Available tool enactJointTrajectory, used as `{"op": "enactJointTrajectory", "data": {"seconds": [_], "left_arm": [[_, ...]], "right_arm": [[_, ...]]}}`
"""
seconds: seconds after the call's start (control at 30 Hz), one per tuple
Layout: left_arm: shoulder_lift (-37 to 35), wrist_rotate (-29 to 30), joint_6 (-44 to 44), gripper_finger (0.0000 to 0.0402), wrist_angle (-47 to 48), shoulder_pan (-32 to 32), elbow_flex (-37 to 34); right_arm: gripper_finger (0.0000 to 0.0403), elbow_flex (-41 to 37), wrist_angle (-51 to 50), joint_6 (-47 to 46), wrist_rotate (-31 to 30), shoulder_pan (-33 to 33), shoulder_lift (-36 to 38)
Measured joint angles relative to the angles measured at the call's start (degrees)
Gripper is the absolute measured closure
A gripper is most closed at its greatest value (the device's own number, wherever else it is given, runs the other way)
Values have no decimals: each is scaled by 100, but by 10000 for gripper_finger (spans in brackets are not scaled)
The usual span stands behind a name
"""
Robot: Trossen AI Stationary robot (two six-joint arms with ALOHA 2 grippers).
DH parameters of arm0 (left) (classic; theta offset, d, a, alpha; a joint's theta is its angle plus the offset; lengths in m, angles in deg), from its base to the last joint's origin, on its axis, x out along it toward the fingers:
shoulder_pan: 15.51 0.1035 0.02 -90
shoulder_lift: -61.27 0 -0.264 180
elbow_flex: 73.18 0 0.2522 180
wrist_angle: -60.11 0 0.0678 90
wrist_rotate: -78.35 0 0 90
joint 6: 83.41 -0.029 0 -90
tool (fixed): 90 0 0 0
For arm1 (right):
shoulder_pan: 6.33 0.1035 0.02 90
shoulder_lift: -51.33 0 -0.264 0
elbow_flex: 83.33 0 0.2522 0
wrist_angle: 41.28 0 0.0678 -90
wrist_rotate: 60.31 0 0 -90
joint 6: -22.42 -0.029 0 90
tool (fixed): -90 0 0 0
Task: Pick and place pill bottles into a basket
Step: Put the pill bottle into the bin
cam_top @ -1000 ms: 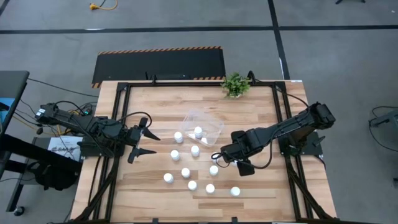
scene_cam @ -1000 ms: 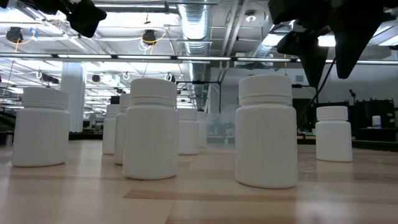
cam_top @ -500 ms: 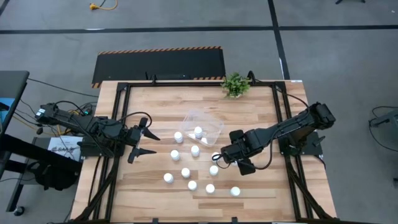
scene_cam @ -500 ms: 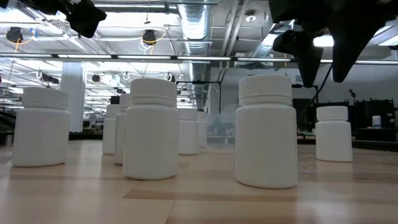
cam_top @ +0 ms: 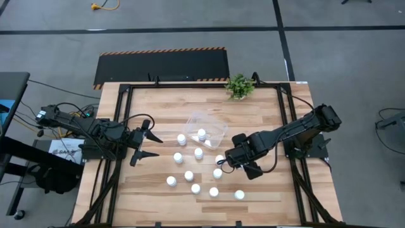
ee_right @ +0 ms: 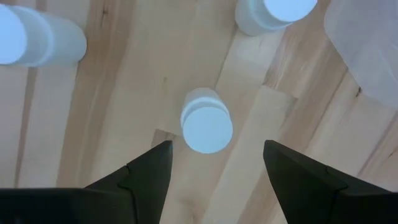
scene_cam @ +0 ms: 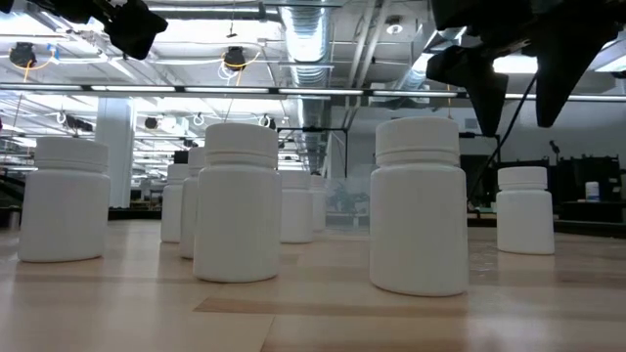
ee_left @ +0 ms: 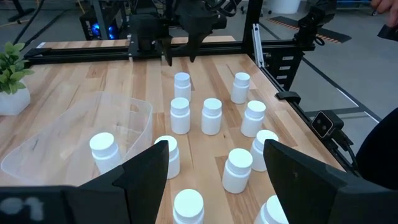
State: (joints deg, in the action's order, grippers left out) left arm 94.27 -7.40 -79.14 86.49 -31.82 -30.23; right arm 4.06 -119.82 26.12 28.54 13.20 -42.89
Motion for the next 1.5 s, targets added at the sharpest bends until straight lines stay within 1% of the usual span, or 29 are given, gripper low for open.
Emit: {"op": "enactJointTrajectory", "data": {"seconds": [0.33, 0.57, 0.83, 1.2, 1.37, 1.5], "left_arm": [[2, 2, 2, 150, -2, 0, 2], [2, 38, 2, 150, -2, 1, 0], [1, 110, 2, 150, 2, 0, 0], [1, 111, 55, 150, 33, 0, 0], [2, 117, 76, 150, 110, 0, 0], [2, 195, 83, 150, 161, 0, 0]], "right_arm": [[158, 0, -106, 675, -46, 0, 2], [158, 0, -30, 685, -42, 33, 2], [159, -7, 85, 683, -46, 72, -262], [159, -2, 53, 675, -54, 72, -251], [159, -2, 49, 534, -46, 70, -251], [159, -31, 61, 532, -44, 74, -251]]}}
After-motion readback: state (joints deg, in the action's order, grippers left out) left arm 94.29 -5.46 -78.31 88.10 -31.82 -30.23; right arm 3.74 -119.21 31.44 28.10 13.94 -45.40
